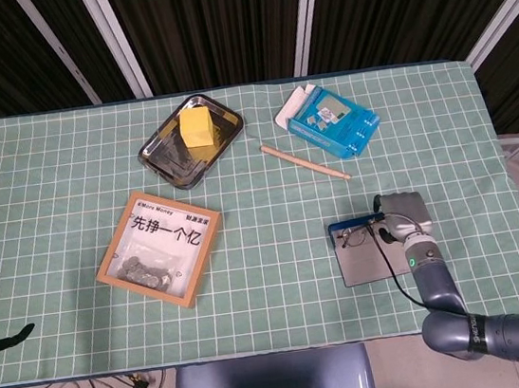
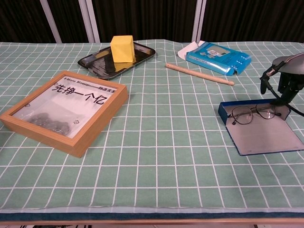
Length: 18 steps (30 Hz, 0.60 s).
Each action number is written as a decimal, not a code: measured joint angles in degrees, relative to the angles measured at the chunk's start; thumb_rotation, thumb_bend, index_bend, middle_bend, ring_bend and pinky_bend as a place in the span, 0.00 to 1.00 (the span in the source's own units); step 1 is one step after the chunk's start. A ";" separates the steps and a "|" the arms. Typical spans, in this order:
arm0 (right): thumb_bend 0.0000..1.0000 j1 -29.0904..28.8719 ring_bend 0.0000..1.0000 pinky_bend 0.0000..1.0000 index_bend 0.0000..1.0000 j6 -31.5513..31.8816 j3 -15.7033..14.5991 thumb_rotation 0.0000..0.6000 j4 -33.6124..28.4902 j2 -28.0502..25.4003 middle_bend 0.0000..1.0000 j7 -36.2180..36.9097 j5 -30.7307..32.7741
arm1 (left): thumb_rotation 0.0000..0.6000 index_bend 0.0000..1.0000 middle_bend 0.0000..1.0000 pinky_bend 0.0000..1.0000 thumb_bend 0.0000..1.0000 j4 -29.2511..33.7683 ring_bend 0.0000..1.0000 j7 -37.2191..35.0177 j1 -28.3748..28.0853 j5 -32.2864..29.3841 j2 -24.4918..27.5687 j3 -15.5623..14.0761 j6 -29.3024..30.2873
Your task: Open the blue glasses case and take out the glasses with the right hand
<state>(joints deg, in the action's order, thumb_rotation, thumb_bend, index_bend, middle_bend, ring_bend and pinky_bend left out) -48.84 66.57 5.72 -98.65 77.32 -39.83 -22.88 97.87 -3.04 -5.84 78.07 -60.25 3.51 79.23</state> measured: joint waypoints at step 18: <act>0.44 -0.62 1.00 1.00 0.43 -2.78 2.39 1.00 4.26 3.95 0.92 -1.22 2.54 | 1.00 0.00 0.00 0.00 0.04 -0.25 0.00 -0.24 -0.18 -0.37 -0.10 0.19 -0.38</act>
<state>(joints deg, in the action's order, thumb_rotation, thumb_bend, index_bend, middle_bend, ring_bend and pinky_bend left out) -49.45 63.79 8.11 -94.39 81.27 -41.05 -20.34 97.62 -3.28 -6.02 77.70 -60.35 3.70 78.86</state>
